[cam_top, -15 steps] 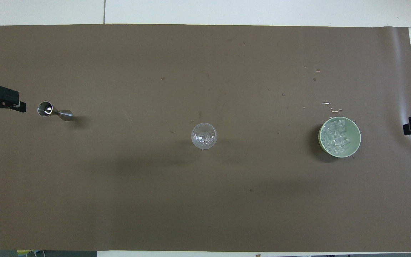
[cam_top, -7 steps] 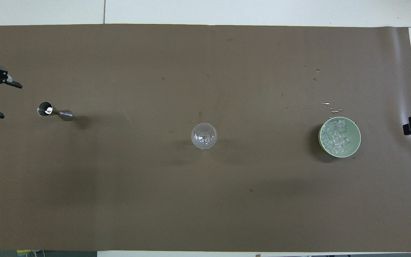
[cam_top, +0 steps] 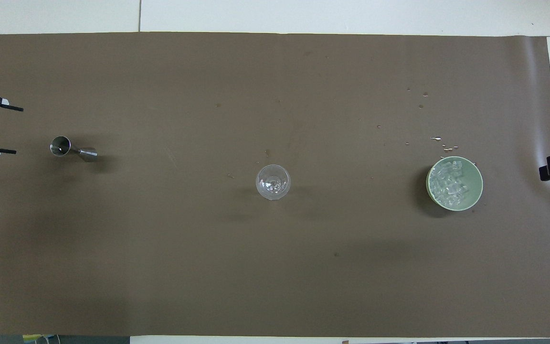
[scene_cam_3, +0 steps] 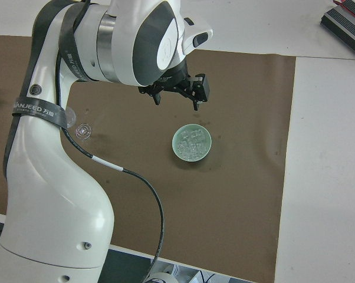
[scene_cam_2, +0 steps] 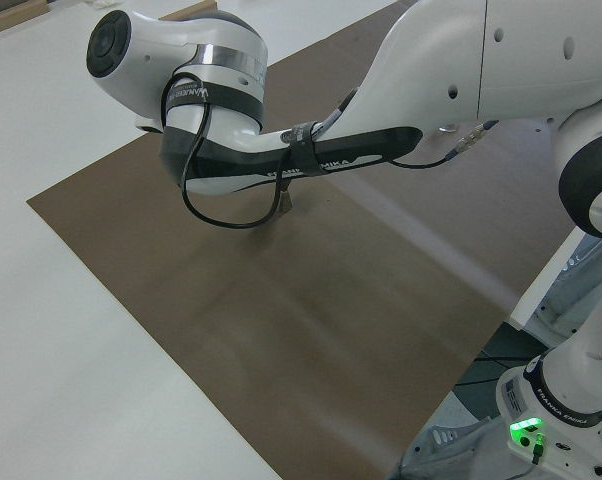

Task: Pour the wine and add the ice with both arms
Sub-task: 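Open the left gripper and move it toward the silver jigger, then close the left gripper around the silver jigger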

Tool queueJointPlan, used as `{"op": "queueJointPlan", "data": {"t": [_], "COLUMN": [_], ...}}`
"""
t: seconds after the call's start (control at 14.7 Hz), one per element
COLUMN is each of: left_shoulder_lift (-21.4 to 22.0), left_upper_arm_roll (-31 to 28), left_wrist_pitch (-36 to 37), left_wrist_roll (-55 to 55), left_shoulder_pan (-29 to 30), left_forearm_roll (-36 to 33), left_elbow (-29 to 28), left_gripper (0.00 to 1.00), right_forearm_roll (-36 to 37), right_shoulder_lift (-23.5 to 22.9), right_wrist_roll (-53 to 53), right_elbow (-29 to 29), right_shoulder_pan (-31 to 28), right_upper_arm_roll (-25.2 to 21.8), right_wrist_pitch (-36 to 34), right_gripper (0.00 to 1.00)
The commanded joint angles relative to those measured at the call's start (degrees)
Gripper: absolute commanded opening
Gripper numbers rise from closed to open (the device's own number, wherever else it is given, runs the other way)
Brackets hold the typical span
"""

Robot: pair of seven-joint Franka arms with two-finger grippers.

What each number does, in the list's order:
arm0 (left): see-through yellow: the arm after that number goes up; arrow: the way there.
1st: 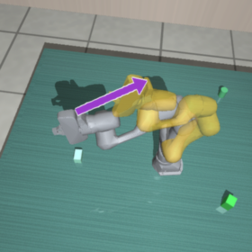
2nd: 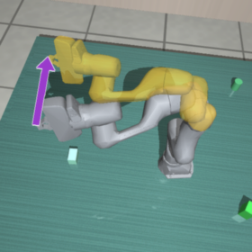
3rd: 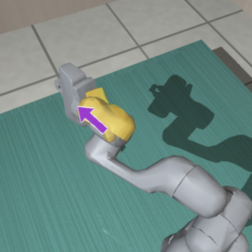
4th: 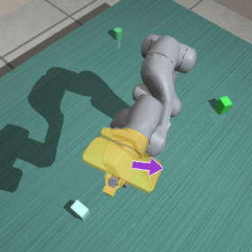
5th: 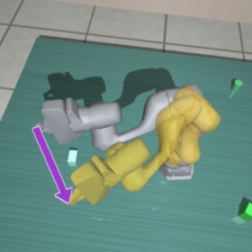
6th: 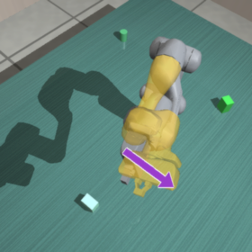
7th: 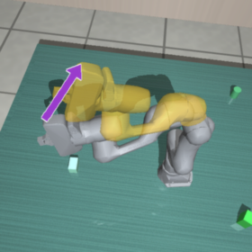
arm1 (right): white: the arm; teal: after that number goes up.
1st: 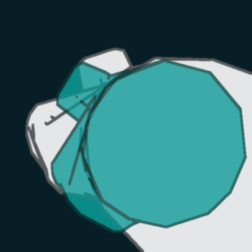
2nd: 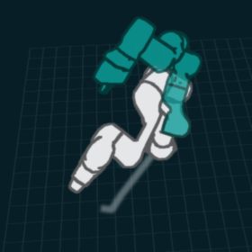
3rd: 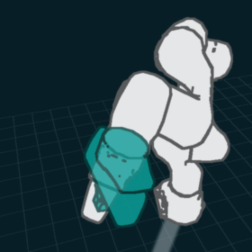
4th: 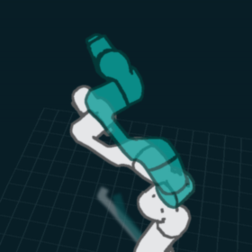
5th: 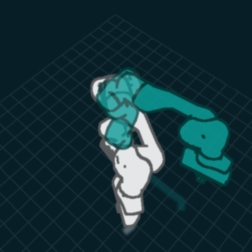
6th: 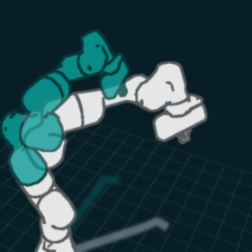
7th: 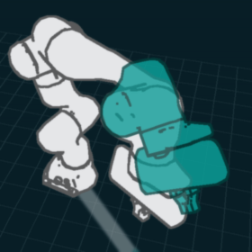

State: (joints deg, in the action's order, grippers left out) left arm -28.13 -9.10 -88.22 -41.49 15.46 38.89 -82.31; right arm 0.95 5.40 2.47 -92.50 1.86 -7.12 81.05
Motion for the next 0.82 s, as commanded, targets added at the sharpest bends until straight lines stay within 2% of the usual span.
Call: {"op": "queueJointPlan", "data": {"t": [0.0, 0.27, 0.41, 0.55, 0.75], "left_shoulder_lift": [-2.8, -4.0, -3.3, -2.2, -0.7], "left_upper_arm_roll": [-0.2, -0.2, -0.1, -0.1, 0.0], "left_wrist_pitch": [1.2, -2.5, -7.6, -8.0, -9.1], "left_wrist_roll": [-1.9, -5.5, -10.5, -15.5, -14.9], "left_shoulder_pan": [1.9, 3.3, 3.2, 3.4, 3.4], "left_forearm_roll": [5.0, 9.5, 12.5, 15.2, 16.5], "left_elbow": [-0.6, -5.7, -10.0, -12.0, -16.5], "left_gripper": [1.0, 1.0, 1.0, 1.0, 1.0], "right_forearm_roll": [-0.9, -0.9, -0.9, -0.9, -0.9], "right_shoulder_lift": [1.1, 1.2, 1.2, 1.1, 1.2], "right_wrist_roll": [0.5, 0.5, 0.5, 0.5, 0.5], "right_elbow": [-1.4, -1.4, -1.4, -1.4, -1.4], "right_shoulder_pan": [-0.5, -0.5, -0.5, -0.5, -0.5], "right_upper_arm_roll": [0.3, 0.3, 0.3, 0.3, 0.3], "right_wrist_pitch": [0.4, 0.3, 0.4, 0.4, 0.3], "right_gripper": [1.0, 1.0, 1.0, 1.0, 1.0]}}
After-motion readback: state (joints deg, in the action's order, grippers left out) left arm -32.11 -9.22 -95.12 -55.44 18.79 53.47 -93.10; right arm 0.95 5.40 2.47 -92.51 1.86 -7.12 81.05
